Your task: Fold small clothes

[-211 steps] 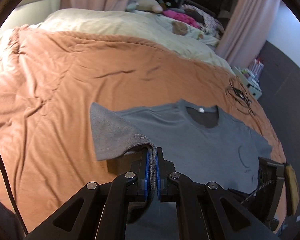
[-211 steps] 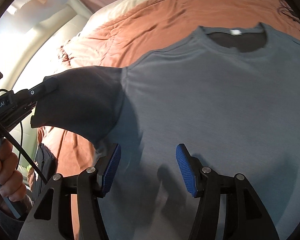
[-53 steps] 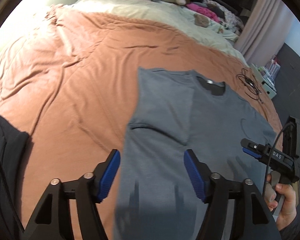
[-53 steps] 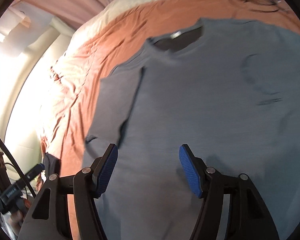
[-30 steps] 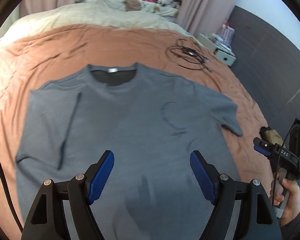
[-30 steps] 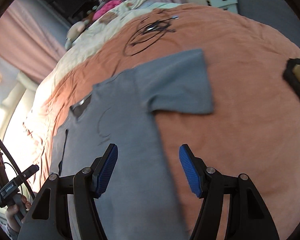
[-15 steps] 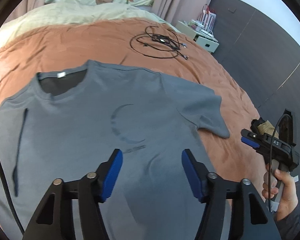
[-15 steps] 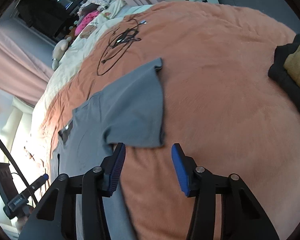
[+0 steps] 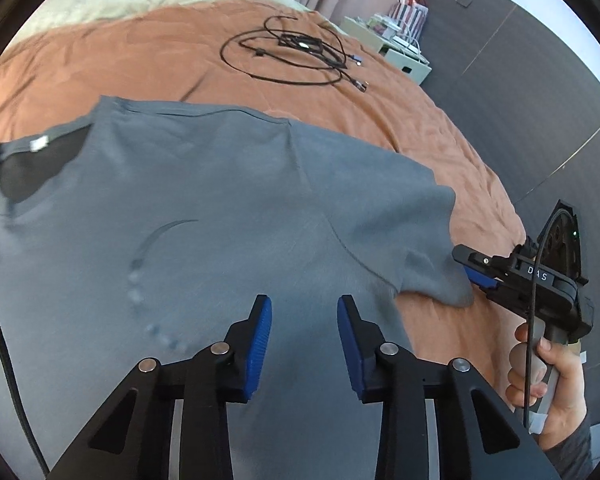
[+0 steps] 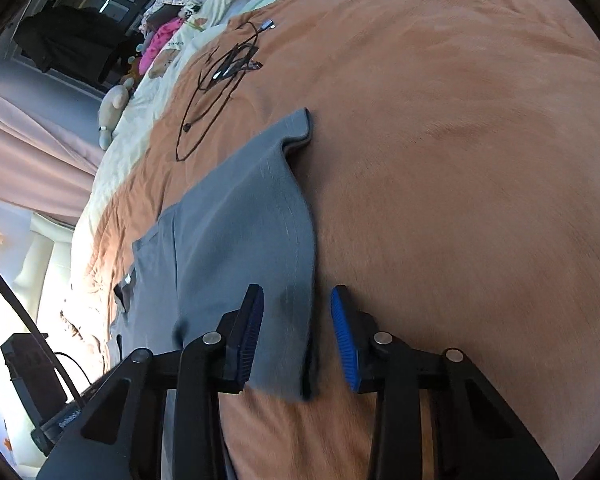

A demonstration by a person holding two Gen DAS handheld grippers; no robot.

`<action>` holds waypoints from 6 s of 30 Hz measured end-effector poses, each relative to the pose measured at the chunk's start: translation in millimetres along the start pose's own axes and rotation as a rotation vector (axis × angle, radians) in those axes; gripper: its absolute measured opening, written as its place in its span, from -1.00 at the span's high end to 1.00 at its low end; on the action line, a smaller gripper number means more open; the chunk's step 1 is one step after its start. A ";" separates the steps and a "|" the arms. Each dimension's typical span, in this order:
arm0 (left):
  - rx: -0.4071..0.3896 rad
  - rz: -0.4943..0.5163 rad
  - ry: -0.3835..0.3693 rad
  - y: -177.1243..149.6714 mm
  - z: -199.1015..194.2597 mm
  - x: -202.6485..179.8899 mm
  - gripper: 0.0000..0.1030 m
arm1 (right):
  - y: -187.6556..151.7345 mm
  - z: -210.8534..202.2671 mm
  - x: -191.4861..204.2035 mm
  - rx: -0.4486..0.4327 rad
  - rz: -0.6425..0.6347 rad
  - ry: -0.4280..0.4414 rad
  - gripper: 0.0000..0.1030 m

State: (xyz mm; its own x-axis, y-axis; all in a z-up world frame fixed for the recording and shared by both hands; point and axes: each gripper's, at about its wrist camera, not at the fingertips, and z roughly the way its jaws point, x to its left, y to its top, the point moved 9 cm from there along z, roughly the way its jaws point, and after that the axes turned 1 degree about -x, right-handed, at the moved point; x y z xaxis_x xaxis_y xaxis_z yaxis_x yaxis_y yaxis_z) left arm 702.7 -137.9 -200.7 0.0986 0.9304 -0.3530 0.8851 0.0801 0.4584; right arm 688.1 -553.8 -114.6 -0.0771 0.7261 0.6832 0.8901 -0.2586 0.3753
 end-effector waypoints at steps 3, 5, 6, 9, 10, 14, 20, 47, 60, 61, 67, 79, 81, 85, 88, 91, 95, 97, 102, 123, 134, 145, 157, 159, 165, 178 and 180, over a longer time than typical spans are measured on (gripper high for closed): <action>0.028 0.008 -0.033 6.7 18.9 -6.8 0.43 | 8.8 8.5 1.7 0.001 0.001 0.020 0.41; 0.037 0.004 -0.044 13.2 27.4 -10.3 0.49 | 11.6 17.1 0.0 0.007 0.001 0.019 0.55; 0.034 0.005 -0.049 17.6 31.7 -13.9 0.50 | 14.1 20.5 -0.8 0.007 -0.001 0.015 0.60; 0.045 0.036 -0.060 22.4 42.9 -25.9 0.63 | 16.1 26.0 -2.7 0.013 -0.017 -0.007 0.96; 0.054 0.042 -0.064 22.5 46.6 -28.8 0.66 | 17.4 24.3 -2.2 0.017 -0.017 -0.007 0.98; 0.084 0.031 -0.066 15.9 57.8 -29.9 0.69 | 24.7 8.1 20.5 -0.009 -0.082 -0.001 0.99; 0.090 0.001 -0.087 9.5 62.0 -25.0 0.69 | 29.3 -9.7 66.6 -0.028 -0.160 0.011 0.99; -0.010 -0.116 0.013 -10.4 -77.7 74.4 0.69 | -59.9 38.6 180.3 0.115 -0.388 0.086 0.99; -0.034 -0.129 0.041 -17.6 -108.3 91.9 0.25 | -68.2 48.5 151.5 0.127 -0.257 0.112 0.04; -0.034 -0.122 0.041 -16.9 -106.5 89.9 0.23 | -65.5 47.0 146.2 0.116 -0.252 0.101 0.04; 0.000 -0.063 0.037 -14.5 -80.7 64.8 0.22 | -48.2 43.4 114.5 0.059 -0.228 0.037 0.04; 0.077 0.055 0.140 -21.9 -14.6 42.8 0.00 | -56.8 55.8 91.6 0.081 -0.214 -0.067 0.29; 0.082 0.064 0.164 -23.1 -8.5 46.3 0.50 | -61.1 60.0 95.2 0.098 -0.241 -0.084 0.34; 0.072 0.081 0.209 -22.4 -9.0 57.6 0.92 | -61.3 74.1 96.7 0.114 -0.306 -0.167 0.61; 0.053 0.046 0.220 -19.1 -17.4 73.5 0.92 | -57.4 76.1 98.2 0.096 -0.294 -0.179 0.68; 0.071 -0.008 0.204 -18.6 -20.5 86.2 0.82 | -58.4 78.5 101.5 0.097 -0.275 -0.174 0.68; 0.057 -0.053 0.213 -16.8 -32.7 99.0 0.43 | -60.8 73.8 102.9 0.101 -0.292 -0.195 0.68; 0.035 -0.061 0.228 -14.0 -42.6 105.6 0.18 | -60.7 70.4 98.3 0.099 -0.295 -0.203 0.68; -0.008 -0.096 0.309 -7.3 -66.7 130.4 0.18 | -58.6 70.0 92.2 0.098 -0.282 -0.203 0.68; 0.035 0.072 0.209 7.6 -1.7 39.0 -0.46 | -45.1 32.1 86.5 0.062 -0.287 -0.185 0.67; 0.023 0.029 0.276 16.4 -14.8 73.5 0.78 | -39.3 37.0 108.1 0.063 -0.334 -0.168 0.67; -0.031 -0.104 0.328 35.2 -57.3 146.8 0.26 | -14.8 80.2 149.3 0.060 -0.421 -0.183 0.07; -0.032 -0.122 0.316 27.6 -62.6 192.0 0.06 | 1.6 150.8 186.9 0.067 -0.712 -0.231 0.06; -0.031 -0.126 0.312 26.2 -61.1 197.9 0.06 | 5.3 162.3 191.2 0.066 -0.746 -0.239 0.10; -0.004 -0.127 0.287 16.9 -45.5 208.6 0.06 | 17.8 195.7 200.7 0.068 -0.824 -0.265 0.23; -0.047 -0.082 0.284 11.7 -35.2 213.9 0.04 | 28.8 236.2 210.3 0.076 -0.953 -0.300 0.34; -0.049 -0.081 0.283 11.7 -35.1 213.3 0.04 | 30.4 243.5 209.4 0.084 -0.949 -0.313 0.34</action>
State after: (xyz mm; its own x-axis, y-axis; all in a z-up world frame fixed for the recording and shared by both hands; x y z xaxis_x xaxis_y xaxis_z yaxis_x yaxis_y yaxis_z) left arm 718.1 74.1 -242.0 -0.1083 0.9824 -0.1521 0.8610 0.1692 0.4797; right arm 808.4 -254.4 -112.6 -0.6605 0.7469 -0.0763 0.5514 0.5515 0.6259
